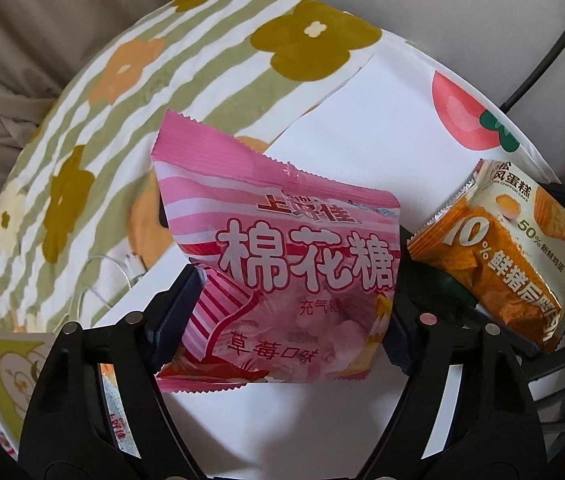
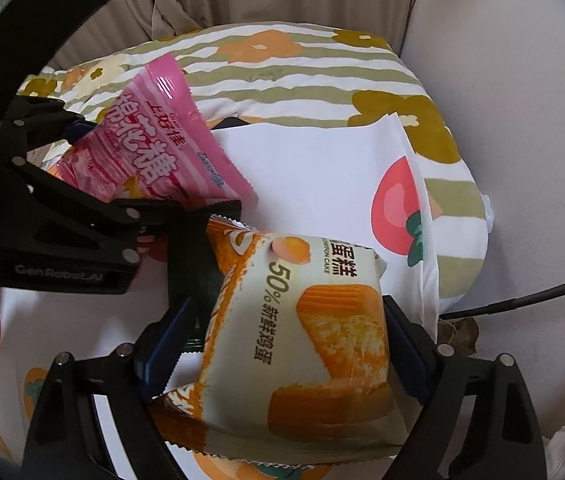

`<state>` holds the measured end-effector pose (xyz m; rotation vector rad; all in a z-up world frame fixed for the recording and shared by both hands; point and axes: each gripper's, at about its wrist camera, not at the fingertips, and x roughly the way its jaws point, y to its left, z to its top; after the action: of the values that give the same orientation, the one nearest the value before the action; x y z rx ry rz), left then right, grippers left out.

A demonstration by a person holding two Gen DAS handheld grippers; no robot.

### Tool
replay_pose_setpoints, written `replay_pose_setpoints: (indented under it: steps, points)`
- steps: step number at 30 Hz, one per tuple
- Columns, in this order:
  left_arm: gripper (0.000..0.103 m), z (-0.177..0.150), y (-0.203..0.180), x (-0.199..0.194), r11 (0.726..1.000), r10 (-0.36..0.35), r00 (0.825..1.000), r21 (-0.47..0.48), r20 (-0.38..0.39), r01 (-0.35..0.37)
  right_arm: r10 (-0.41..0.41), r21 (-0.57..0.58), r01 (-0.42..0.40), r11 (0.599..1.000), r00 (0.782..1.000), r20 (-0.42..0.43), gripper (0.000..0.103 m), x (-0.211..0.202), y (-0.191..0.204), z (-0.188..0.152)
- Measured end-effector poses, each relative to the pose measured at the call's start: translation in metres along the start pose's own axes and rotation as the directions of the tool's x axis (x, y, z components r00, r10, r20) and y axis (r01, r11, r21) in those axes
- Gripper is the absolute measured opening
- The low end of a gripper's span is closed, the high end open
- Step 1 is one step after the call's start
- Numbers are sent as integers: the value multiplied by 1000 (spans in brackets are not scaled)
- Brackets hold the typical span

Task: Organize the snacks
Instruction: 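Grasp the pink marshmallow bag with the left tool while the right grasps the orange cake bag, then drop the marshmallow bag into the box with the left tool while the right drops the cake bag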

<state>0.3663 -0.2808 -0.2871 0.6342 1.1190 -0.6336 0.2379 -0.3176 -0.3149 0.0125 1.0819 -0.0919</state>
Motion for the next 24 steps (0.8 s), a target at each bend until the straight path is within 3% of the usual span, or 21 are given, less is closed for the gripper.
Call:
replay_pose_setpoints:
  steps: [3,4,5,8,16,24]
  points:
    - [78,-4,1,-1,1000,4,1000,-11,-7,-4,-15,-9,15,1000,1000,-1,85,1,2,0]
    - [78,-5,2,-2,1000,6,1000,-14,-8,-6,-19,-11,19,1000,1000,0,81,1,1,0]
    - [78,-8,2,-2,1000,9,1000,-20,-11,-9,-7,-9,7,1000,1000,-10,69,3,0,-1]
    - [77,-14,5,-4,999,9,1000,-43,-18,-10,2,-7,-2,1000,1000,-11,66,4,-1,-1]
    - [75,-27,10,-16,996,18,1000,-87,-3,-18,5,-8,-5,1000,1000,3,63,-2,1,-1]
    - [75,-37,18,-64,992,27,996,-123,86,-16,-13,-1,13,1000,997,74,63,-42,13,0]
